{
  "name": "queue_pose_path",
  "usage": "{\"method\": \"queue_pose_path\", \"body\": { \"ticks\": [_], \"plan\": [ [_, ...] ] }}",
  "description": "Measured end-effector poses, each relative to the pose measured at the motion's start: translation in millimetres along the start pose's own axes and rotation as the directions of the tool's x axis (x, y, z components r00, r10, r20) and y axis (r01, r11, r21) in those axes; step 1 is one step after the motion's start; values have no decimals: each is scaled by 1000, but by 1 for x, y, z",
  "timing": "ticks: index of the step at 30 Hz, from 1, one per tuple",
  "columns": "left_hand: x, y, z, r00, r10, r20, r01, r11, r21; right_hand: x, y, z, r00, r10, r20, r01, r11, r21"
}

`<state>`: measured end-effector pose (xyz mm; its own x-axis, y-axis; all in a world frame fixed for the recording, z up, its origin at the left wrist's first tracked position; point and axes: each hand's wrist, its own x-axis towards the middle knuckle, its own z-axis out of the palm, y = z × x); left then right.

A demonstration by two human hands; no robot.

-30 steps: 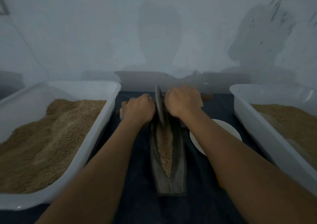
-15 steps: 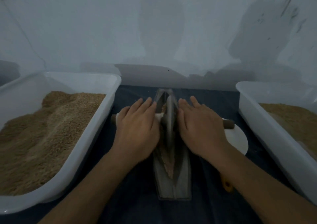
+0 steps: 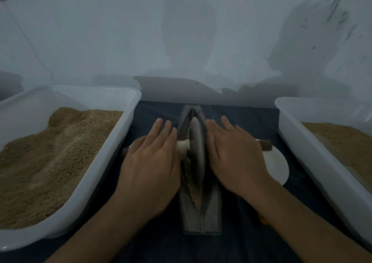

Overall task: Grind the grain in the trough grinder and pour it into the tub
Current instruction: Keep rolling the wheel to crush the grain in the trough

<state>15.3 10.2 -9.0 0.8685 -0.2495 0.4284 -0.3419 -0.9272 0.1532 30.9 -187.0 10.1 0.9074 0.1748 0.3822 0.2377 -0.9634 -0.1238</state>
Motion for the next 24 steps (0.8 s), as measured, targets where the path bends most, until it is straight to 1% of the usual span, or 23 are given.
{"method": "queue_pose_path", "body": {
  "ticks": [2,3,4,5,6,9,12,14,15,18,21,23,24],
  "plan": [
    [-23,3,-6,996,64,-54,-64,998,11,-23,3,-2,995,-41,-93,46,997,57],
    [-26,3,-6,996,59,-61,-58,998,16,-25,3,-1,989,-68,-132,75,996,50],
    [-24,3,-5,998,34,-51,-33,999,23,-20,3,1,985,-96,-140,101,994,29],
    [-18,3,-4,1000,3,-30,-3,1000,27,-10,3,3,987,-107,-117,109,994,10],
    [-7,4,-2,1000,-26,-6,27,999,27,5,3,6,994,-91,-62,90,996,-5],
    [42,0,14,994,-103,24,102,994,41,63,13,18,990,77,116,-74,997,-29],
    [98,-7,26,979,-200,33,200,980,-10,104,20,22,963,200,183,-194,980,-49],
    [119,-9,27,965,-248,86,252,967,-35,110,18,22,956,215,200,-203,976,-78],
    [118,-9,26,963,-251,95,255,967,-28,106,16,20,958,211,192,-200,977,-76],
    [78,-7,15,983,-180,46,183,980,-71,68,4,14,979,163,120,-159,986,-49],
    [16,2,5,995,-85,-49,83,996,-40,12,-10,1,993,98,68,-95,994,-52],
    [-14,6,-1,994,-47,-100,43,998,-41,-16,-14,-7,995,91,32,-91,996,-2],
    [-20,5,-2,995,-30,-100,25,998,-52,-23,-15,-10,996,92,19,-93,996,8]
  ]
}}
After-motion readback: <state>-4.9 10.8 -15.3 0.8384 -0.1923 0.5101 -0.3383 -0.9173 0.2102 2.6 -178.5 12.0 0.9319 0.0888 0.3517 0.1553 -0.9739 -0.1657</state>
